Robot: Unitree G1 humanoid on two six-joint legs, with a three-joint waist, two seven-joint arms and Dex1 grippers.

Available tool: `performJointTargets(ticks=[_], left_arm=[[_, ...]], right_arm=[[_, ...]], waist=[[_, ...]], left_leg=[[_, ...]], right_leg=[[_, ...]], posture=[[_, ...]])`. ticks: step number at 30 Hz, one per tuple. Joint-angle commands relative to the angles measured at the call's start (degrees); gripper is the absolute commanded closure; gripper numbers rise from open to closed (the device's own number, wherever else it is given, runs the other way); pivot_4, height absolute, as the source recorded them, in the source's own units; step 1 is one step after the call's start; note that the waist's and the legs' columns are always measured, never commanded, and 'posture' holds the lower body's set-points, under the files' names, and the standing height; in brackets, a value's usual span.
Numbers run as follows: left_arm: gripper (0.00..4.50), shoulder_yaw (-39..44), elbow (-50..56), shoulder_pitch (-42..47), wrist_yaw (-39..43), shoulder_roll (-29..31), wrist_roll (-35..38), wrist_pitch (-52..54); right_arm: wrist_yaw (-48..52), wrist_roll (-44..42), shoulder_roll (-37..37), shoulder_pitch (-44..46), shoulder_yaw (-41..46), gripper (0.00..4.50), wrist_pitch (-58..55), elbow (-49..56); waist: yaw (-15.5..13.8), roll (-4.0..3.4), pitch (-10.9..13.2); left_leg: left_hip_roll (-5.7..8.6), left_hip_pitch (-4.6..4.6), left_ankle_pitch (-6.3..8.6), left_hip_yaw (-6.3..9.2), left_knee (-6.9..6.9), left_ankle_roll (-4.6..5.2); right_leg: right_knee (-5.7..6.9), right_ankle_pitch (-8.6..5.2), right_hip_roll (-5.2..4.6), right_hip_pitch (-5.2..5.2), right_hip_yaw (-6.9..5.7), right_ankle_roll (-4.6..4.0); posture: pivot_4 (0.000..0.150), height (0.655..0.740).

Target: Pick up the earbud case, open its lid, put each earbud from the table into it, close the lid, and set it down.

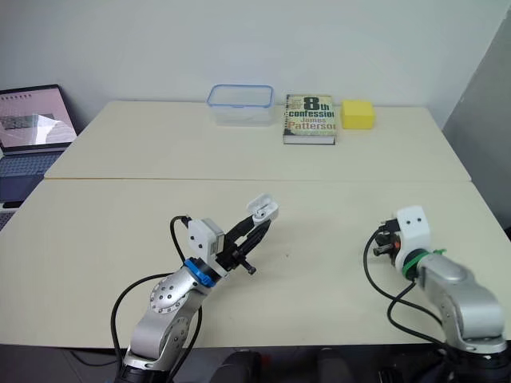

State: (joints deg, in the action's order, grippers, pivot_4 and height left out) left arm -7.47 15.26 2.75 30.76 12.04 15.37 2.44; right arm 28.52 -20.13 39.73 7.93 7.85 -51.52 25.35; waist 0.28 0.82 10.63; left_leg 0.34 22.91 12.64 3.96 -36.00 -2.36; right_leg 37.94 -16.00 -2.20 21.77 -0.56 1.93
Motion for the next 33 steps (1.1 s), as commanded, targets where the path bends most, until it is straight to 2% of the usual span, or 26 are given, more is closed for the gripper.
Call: performJointTargets(ticks=[1,5,9,12,16,27,33], left_arm=[[3.76,0.04,3.55,-0.94,0.10,0.70,0.41,0.10],[3.76,-0.09,5.54,-2.41,-0.15,1.38,0.47,0.84],[3.76,-0.11,7.38,-3.86,-0.51,1.88,0.50,1.65],[3.76,-0.02,8.53,-4.81,-0.59,2.24,0.55,2.40],[3.76,0.12,9.15,-5.02,-0.52,2.57,0.60,3.09],[3.76,0.38,9.10,-4.40,-0.28,3.22,0.79,3.69],[3.76,0.27,8.90,-4.43,-0.39,3.28,0.66,3.47]], right_arm=[[19.91,1.13,12.10,-0.36,-4.91,4.12,14.41,0.25],[38.53,6.40,26.26,-4.01,-8.78,4.12,34.55,-7.09],[45.98,11.36,31.54,-4.00,-10.93,4.12,49.09,-18.03],[48.92,13.36,31.54,-1.72,-12.73,4.12,54.27,-23.39],[51.24,15.58,30.35,0.03,-15.52,4.12,56.16,-25.00],[54.01,18.66,26.58,3.62,-19.79,4.12,56.59,-27.26],[54.15,19.97,25.13,5.42,-20.16,2.04,57.08,-27.68]], waist=[[-0.03,0.02,0.01],[-0.13,0.08,0.05],[-0.20,0.09,0.06],[-0.10,0.10,0.06],[-0.16,0.10,0.06],[-0.21,0.12,0.06],[-0.29,0.12,0.06]], left_leg=[[-0.01,0.00,0.00,0.01,0.01,0.00],[-0.03,0.00,0.00,0.06,-0.01,0.00],[-0.04,-0.04,0.00,-0.01,-0.07,0.00],[-0.05,-0.06,0.00,-0.07,-0.07,0.00],[-0.06,-0.09,0.00,-0.04,-0.06,-0.01],[-0.10,-0.25,0.00,0.01,-0.06,-0.02],[-0.12,-0.29,0.00,0.03,-0.06,-0.02]], right_leg=[[-0.01,0.00,0.00,0.00,-0.02,0.01],[-0.06,-0.01,0.01,-0.05,-0.10,0.01],[-0.07,0.00,-0.07,-0.12,-0.01,0.02],[-0.08,0.00,-0.11,-0.13,0.05,0.01],[-0.02,0.00,-0.06,-0.10,0.02,0.01],[-0.06,0.00,-0.08,-0.32,0.00,0.01],[-0.06,0.00,-0.08,-0.37,-0.01,0.00]], posture=[[0.150,0.7400],[0.150,0.7400],[0.150,0.7400],[0.150,0.7400],[0.150,0.7400],[0.150,0.7400],[0.150,0.7400]])
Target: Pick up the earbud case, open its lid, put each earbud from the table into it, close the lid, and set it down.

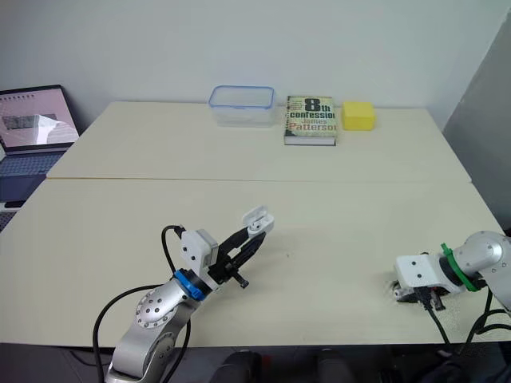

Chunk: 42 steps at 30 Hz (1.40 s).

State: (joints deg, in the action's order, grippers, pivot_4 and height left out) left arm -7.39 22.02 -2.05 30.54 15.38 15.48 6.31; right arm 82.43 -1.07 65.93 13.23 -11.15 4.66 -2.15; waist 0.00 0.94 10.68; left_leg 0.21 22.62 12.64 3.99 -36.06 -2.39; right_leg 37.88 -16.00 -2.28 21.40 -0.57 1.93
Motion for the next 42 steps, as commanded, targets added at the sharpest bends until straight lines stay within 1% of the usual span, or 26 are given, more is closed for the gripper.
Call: performJointTargets(ticks=[1,4,5,7,10,12,15,19,23,28,33,42], left_arm=[[3.76,0.16,2.15,0.34,-0.17,-0.08,0.53,-0.40],[3.76,0.11,2.11,0.29,-0.15,-0.09,0.54,-0.44],[3.76,0.10,2.05,0.29,-0.12,-0.10,0.54,-0.47],[3.76,0.05,1.97,0.31,-0.11,-0.15,0.54,-0.52],[3.76,-0.01,1.74,0.37,-0.11,-0.26,0.54,-0.61],[3.76,-0.06,1.48,0.41,-0.06,-0.32,0.53,-0.70],[3.76,-0.39,1.22,0.60,0.00,-0.53,0.47,-0.71],[3.76,-0.68,0.82,1.08,0.08,-0.82,0.40,-0.65],[3.76,-0.86,0.53,1.48,0.06,-1.01,0.37,-0.63],[3.76,-0.84,0.58,1.42,-0.18,-1.04,0.28,-0.58],[3.76,-0.83,0.88,1.07,-0.45,-1.04,0.22,-0.48],[3.76,-0.89,0.69,1.20,-0.45,-1.12,0.18,-0.59]], right_arm=[[-0.12,0.94,-1.34,0.36,-0.90,1.70,1.21,-0.04],[0.02,-0.46,-1.03,0.35,0.65,0.66,-0.23,1.96],[0.24,-1.01,-0.56,0.11,1.26,0.62,-0.62,2.93],[0.22,-2.02,0.28,-0.59,2.60,0.62,-2.11,5.16],[-0.08,-4.21,2.21,-2.35,5.46,0.62,-7.34,10.70],[-0.62,-2.63,4.06,-3.51,5.87,0.62,-8.17,12.91],[-1.84,2.15,6.72,-3.94,4.85,0.62,-7.94,14.94],[-2.88,5.87,5.71,-1.46,2.17,0.62,-11.00,17.50],[-3.56,11.58,4.11,1.85,-1.99,0.62,-9.29,15.14],[-3.15,15.77,3.49,5.07,-5.05,0.62,-6.19,11.50],[-1.91,15.79,2.71,5.89,-5.77,0.62,-5.54,10.58],[-0.83,15.41,1.59,4.91,-5.59,0.62,-9.16,13.06]], waist=[[-0.01,0.00,0.00],[-0.06,0.00,0.00],[-0.08,0.00,0.00],[-0.10,0.00,0.00],[-0.08,-0.04,0.00],[-0.09,-0.04,-0.01],[-0.10,-0.05,-0.01],[-0.06,-0.05,-0.01],[-0.04,-0.05,-0.01],[-0.04,-0.05,-0.01],[-0.05,-0.04,-0.01],[-0.04,-0.04,-0.01]], left_leg=[[0.00,0.01,0.00,0.00,0.00,0.00],[0.00,0.01,0.00,0.01,0.00,0.00],[0.00,0.02,0.00,0.02,0.00,0.00],[0.00,0.04,0.00,0.02,0.00,0.00],[-0.01,0.05,0.00,0.00,0.00,0.00],[-0.01,0.06,0.00,0.01,-0.01,0.00],[-0.01,0.05,0.00,0.00,-0.02,0.00],[0.00,0.05,0.00,-0.01,0.00,0.00],[0.01,0.05,0.00,-0.01,-0.01,-0.01],[0.02,0.09,0.00,-0.02,-0.01,-0.01],[0.02,0.07,0.00,-0.01,-0.02,-0.01],[0.01,0.07,0.00,0.00,-0.02,-0.01]], right_leg=[[-0.01,0.00,0.00,0.00,0.00,0.00],[-0.01,0.00,0.00,0.00,0.00,0.00],[-0.01,0.00,0.00,0.01,0.00,0.00],[0.00,0.00,-0.01,0.02,0.00,0.00],[0.01,0.00,-0.06,0.05,0.03,0.00],[0.02,0.00,-0.10,0.05,0.02,0.00],[0.01,0.00,-0.11,0.03,0.01,0.00],[0.00,0.00,-0.11,0.05,0.02,0.00],[0.01,0.00,-0.11,0.05,0.02,0.00],[-0.01,0.00,-0.14,0.07,0.02,0.01],[0.00,0.00,-0.15,0.05,0.01,0.00],[0.00,0.00,-0.14,0.04,0.00,0.00]], posture=[[0.150,0.7400],[0.150,0.7400],[0.150,0.7400],[0.150,0.7400],[0.150,0.7400],[0.150,0.7400],[0.150,0.7400],[0.150,0.7400],[0.150,0.7400],[0.150,0.7400],[0.150,0.7400],[0.150,0.7400]])
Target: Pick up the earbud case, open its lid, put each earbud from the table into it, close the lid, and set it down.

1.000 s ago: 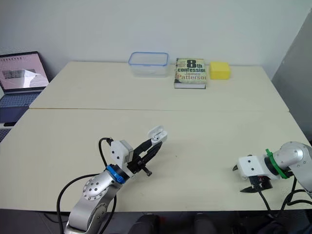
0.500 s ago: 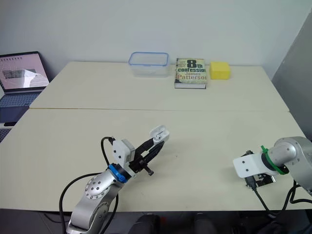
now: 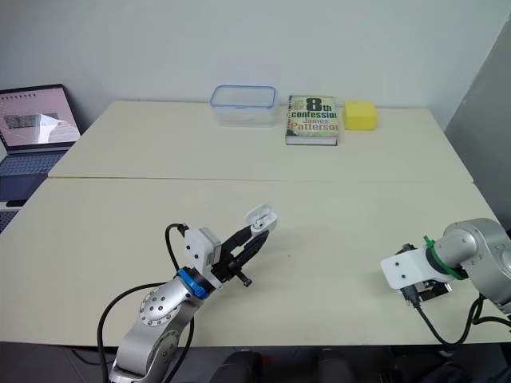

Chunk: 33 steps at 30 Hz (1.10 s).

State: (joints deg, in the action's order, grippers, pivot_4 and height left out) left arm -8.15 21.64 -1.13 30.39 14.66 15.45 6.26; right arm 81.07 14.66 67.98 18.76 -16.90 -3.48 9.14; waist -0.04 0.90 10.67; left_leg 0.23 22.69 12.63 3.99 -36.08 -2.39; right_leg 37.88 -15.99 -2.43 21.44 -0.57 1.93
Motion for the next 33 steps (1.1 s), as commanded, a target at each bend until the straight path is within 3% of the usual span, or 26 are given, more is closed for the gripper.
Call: performJointTargets(ticks=[1,9,10,12,20,21,28,33], left_arm=[[3.76,-0.13,1.03,0.31,-0.29,-0.41,0.21,-0.55],[3.76,-0.11,0.88,0.39,-0.13,-0.55,0.19,-0.50],[3.76,-0.11,0.87,0.40,-0.12,-0.55,0.18,-0.50],[3.76,-0.11,0.85,0.39,-0.11,-0.55,0.16,-0.52],[3.76,-0.15,0.73,0.38,-0.05,-0.58,0.14,-0.57],[3.76,-0.15,0.71,0.40,-0.04,-0.59,0.14,-0.59],[3.76,-0.16,-0.01,0.90,0.04,-0.92,0.00,-1.26],[3.76,0.11,-0.86,1.81,0.23,-1.53,0.24,-2.51]], right_arm=[[0.50,-0.32,-0.49,-0.78,0.22,0.62,-1.37,1.94],[0.22,-0.28,-0.45,-1.87,0.38,0.62,-3.06,2.88],[0.25,-0.23,-0.50,-1.90,0.35,0.79,-3.14,2.86],[0.36,-0.24,-0.72,-1.94,0.30,1.21,-3.53,2.92],[1.12,-0.15,-1.04,-2.09,0.34,3.97,-3.70,3.06],[1.18,-0.22,-1.04,-2.09,0.41,4.11,-3.78,3.16],[0.72,-6.04,-1.93,0.27,5.08,4.11,-7.13,4.67],[-6.26,-19.84,-13.99,5.32,13.00,4.11,-19.97,9.45]], waist=[[0.00,0.00,0.00],[-0.01,0.00,0.00],[-0.01,0.01,0.00],[0.00,0.02,-0.01],[0.24,0.09,-0.05],[0.23,0.09,-0.05],[0.22,0.09,-0.05],[0.16,0.10,-0.03]], left_leg=[[0.00,0.00,0.00,0.00,0.00,0.00],[0.00,0.00,0.00,0.01,0.00,0.00],[0.00,0.00,0.00,0.01,0.00,0.00],[0.00,0.00,0.00,0.01,0.00,0.00],[0.00,-0.21,0.00,-0.08,0.00,0.00],[-0.01,-0.21,0.00,-0.08,0.00,0.00],[-0.01,-0.17,0.00,-0.08,0.00,0.00],[0.02,-0.13,0.00,-0.06,0.01,0.00]], right_leg=[[0.00,0.00,0.00,0.00,0.00,0.00],[0.00,0.00,0.00,-0.01,-0.01,0.00],[0.00,0.00,0.00,-0.01,-0.01,0.00],[0.00,0.00,0.00,-0.02,-0.02,0.00],[0.03,0.01,0.05,-0.12,0.07,-0.01],[0.04,0.01,0.05,-0.12,0.06,-0.02],[0.04,0.01,0.05,-0.08,0.07,-0.02],[0.08,0.01,0.09,-0.04,0.06,-0.02]], posture=[[0.150,0.7400],[0.150,0.7400],[0.150,0.7400],[0.150,0.7400],[0.150,0.7400],[0.150,0.7400],[0.150,0.7400],[0.150,0.7400]])
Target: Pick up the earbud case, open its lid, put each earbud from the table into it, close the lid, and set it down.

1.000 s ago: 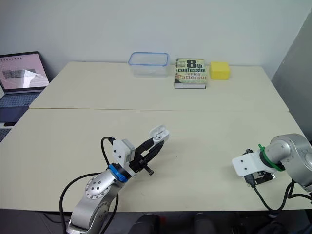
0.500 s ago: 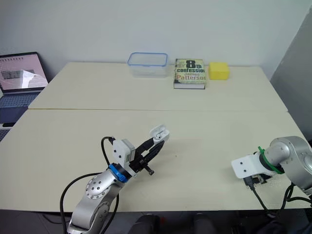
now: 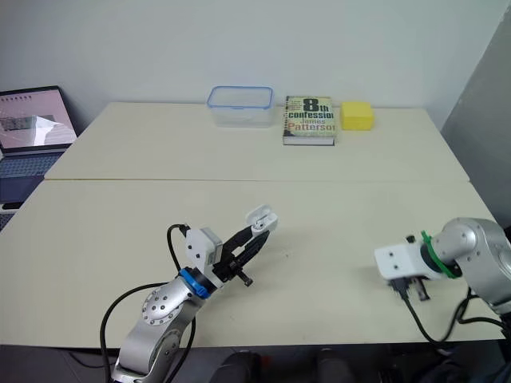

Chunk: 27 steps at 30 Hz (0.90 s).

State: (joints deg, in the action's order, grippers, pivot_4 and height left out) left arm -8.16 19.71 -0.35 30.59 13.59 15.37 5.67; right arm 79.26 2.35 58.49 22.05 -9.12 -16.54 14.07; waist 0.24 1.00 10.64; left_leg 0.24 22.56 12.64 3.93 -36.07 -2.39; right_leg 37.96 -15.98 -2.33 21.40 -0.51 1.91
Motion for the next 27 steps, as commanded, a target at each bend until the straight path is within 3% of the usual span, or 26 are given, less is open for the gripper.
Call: performJointTargets(ticks=[1,7,11,21,27], left_arm=[[3.76,0.13,0.93,1.30,0.04,-0.64,0.35,-2.02],[3.76,0.10,-0.26,3.56,-0.02,-1.76,0.46,-2.64],[3.76,0.13,-0.83,5.46,-0.23,-2.61,0.51,-2.72],[3.76,0.49,-0.72,6.91,-0.30,-3.00,0.78,-2.20],[3.76,0.75,-1.01,6.79,-0.01,-2.80,0.95,-2.48]], right_arm=[[-6.62,-10.00,-7.37,2.48,6.40,4.11,-9.77,6.26],[-25.24,-17.86,-26.86,2.36,11.21,4.11,-15.20,13.42],[-34.52,-14.94,-35.55,0.28,8.25,4.11,-8.20,14.18],[-43.22,-11.44,-42.73,-1.31,2.97,4.11,2.19,11.26],[-44.36,-17.75,-45.63,-1.34,2.97,4.11,-2.16,13.50]], waist=[[-0.21,0.01,0.00],[-0.38,0.01,0.00],[-0.36,0.00,0.00],[-0.07,-0.01,-0.01],[-0.07,-0.01,-0.01]], left_leg=[[0.00,0.02,0.00,0.05,0.00,0.00],[0.03,0.27,0.00,0.26,-0.02,-0.01],[0.07,0.25,-0.01,0.24,-0.04,-0.01],[0.09,0.24,-0.01,0.20,0.00,0.00],[0.08,0.24,-0.01,0.22,0.00,0.00]], right_leg=[[0.00,0.00,0.00,0.00,-0.04,0.00],[0.00,0.16,-0.03,0.10,-0.13,-0.26],[0.02,0.15,-0.04,0.12,-0.16,-0.25],[0.12,0.16,0.09,0.25,-0.12,-0.26],[0.12,0.16,0.09,0.26,-0.11,-0.27]], posture=[[0.150,0.7400],[0.150,0.7400],[0.150,0.7400],[0.150,0.7400],[0.150,0.7400]])
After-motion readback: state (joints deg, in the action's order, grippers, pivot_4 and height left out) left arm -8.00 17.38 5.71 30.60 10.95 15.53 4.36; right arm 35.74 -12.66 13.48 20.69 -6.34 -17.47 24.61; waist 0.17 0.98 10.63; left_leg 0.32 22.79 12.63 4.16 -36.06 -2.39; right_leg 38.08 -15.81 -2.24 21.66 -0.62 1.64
